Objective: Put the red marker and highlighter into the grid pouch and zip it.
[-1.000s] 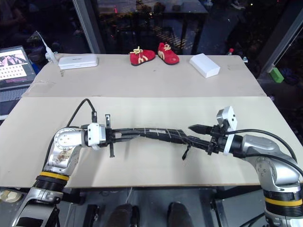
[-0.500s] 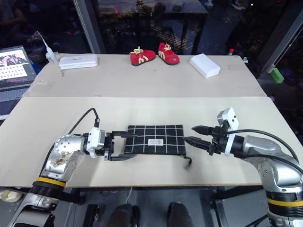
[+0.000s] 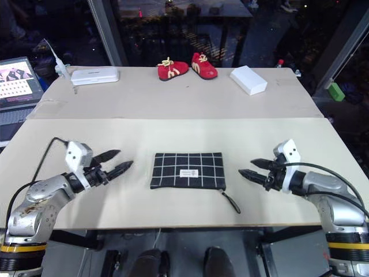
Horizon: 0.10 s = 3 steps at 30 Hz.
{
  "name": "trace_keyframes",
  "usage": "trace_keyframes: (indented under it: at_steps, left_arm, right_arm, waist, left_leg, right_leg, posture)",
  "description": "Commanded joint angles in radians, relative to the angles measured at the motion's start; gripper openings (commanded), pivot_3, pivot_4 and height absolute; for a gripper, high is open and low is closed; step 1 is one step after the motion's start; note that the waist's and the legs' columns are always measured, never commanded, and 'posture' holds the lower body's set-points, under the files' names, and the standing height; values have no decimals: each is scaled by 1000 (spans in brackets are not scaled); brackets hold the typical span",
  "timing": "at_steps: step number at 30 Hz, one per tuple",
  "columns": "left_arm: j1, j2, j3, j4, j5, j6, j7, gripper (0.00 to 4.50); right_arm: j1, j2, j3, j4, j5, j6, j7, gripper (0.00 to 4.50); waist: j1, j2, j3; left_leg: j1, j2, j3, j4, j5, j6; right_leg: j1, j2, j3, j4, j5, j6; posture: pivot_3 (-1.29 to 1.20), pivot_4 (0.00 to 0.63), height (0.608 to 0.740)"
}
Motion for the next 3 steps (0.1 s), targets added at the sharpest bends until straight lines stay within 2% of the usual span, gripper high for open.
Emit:
trace_keyframes:
  at_steps: [1, 3]
  left_arm:
    - [7, -45, 60, 4, -5, -25, 82, 3471]
    - [9, -65, 66, 7, 3, -39, 99, 3471]
  right_arm:
    - [-7, 20, -26, -3, 0, -36, -24, 3555]
    - [-14, 32, -17, 3, -12, -45, -39, 3555]
  waist:
    - [1, 0, 0]
    - [1, 0, 0]
  left_leg:
    - [0, 0, 0, 0, 0, 0]
    - [0, 0, 0, 0, 0, 0]
  right_leg:
    - [0, 0, 0, 0, 0, 0]
    - [0, 0, 0, 0, 0, 0]
  posture:
    - [0, 150, 740]
    - [0, 150, 740]
